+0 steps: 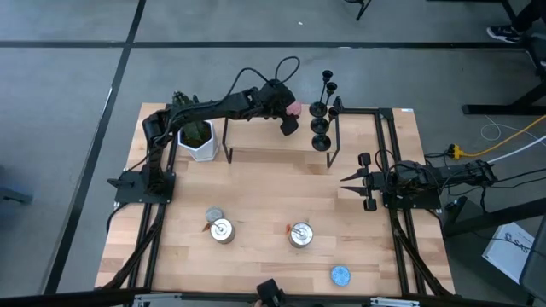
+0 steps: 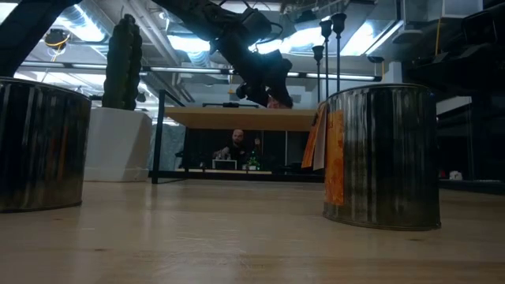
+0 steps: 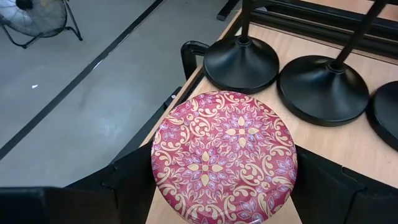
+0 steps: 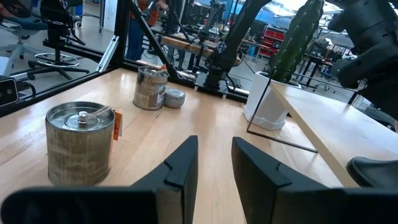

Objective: Pick & Place candle stick holders
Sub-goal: Put the pink scented candle on the shelf

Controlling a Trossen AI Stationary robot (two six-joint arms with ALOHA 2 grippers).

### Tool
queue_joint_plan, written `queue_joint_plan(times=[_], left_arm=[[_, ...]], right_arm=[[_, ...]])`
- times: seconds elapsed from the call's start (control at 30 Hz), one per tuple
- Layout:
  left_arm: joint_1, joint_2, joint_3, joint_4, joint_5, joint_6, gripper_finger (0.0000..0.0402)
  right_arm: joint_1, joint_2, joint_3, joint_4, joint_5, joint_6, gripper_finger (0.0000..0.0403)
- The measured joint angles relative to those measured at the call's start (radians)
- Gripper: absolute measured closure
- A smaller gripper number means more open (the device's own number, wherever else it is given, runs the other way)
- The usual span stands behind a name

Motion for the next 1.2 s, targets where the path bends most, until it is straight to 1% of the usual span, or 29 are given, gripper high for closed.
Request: queue_joint_plan(times=[0.43, 0.6, 0.8, 1.2], left_arm=[[0.000, 0.001, 0.000, 0.000, 0.000, 0.002, 0.0106], [0.000, 0.020, -0.002, -0.009, 0.000, 0.003, 0.0106], [0.000, 0.049, 0.002, 0.020, -0.004, 0.010, 0.0101], [0.000, 0.048, 0.002, 0.012, -0.005, 0.010, 0.0099]], right_arm=[[0.000, 0.000, 0.000, 0.000, 0.000, 0.000, 0.0302], [0.000, 0.000, 0.000, 0.000, 0.000, 0.000, 0.0302], [0.000, 0.000, 0.000, 0.000, 0.000, 0.000, 0.0302], [0.000, 0.000, 0.000, 0.000, 0.000, 0.000, 0.0302]])
